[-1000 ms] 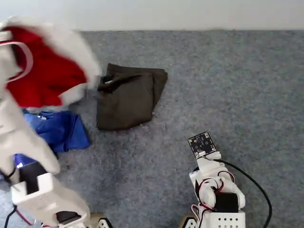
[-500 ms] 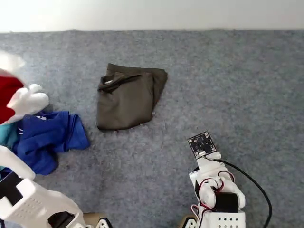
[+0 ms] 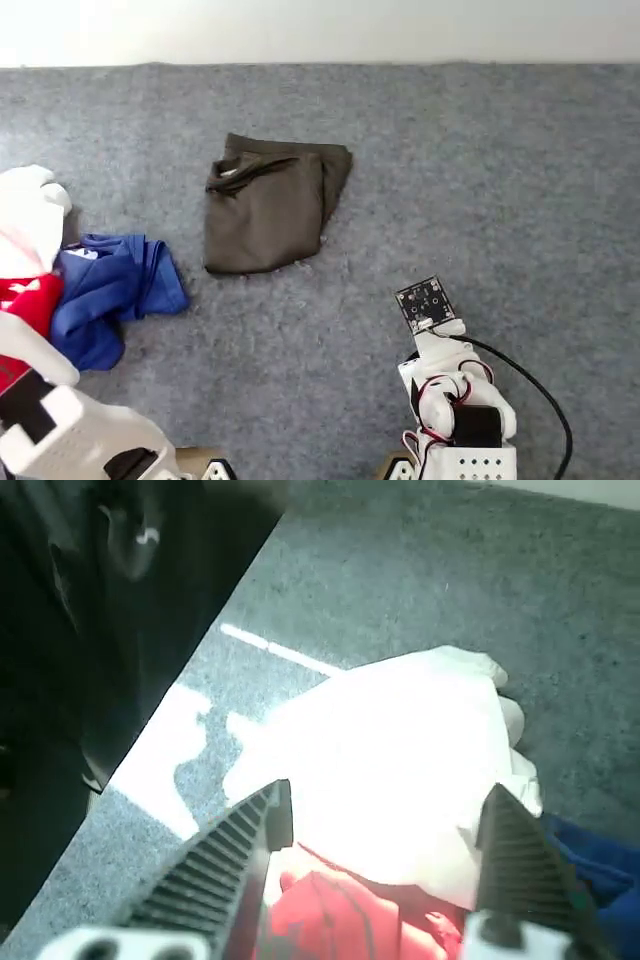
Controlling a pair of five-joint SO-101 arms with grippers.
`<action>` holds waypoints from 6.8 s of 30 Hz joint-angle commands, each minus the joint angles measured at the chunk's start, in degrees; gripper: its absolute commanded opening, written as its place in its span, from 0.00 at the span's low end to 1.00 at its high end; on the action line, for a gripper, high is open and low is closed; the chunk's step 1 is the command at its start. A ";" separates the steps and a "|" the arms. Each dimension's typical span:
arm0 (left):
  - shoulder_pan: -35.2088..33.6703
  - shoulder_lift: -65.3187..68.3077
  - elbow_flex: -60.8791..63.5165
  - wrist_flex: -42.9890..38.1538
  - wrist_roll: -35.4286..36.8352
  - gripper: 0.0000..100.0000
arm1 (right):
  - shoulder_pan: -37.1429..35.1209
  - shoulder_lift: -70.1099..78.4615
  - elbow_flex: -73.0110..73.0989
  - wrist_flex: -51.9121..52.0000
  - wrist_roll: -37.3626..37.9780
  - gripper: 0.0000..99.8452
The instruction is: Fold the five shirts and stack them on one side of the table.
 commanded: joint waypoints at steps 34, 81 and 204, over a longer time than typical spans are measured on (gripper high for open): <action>62.86 33.41 22.99 -18.02 1.14 0.03 | 0.04 -0.31 0.70 0.31 -0.26 0.02; 35.60 0.62 46.90 2.46 -5.01 0.21 | 0.04 -0.31 0.70 0.31 -0.26 0.02; 26.11 -18.81 54.11 3.08 7.03 0.06 | -22.73 152.92 -142.15 10.15 -24.26 0.28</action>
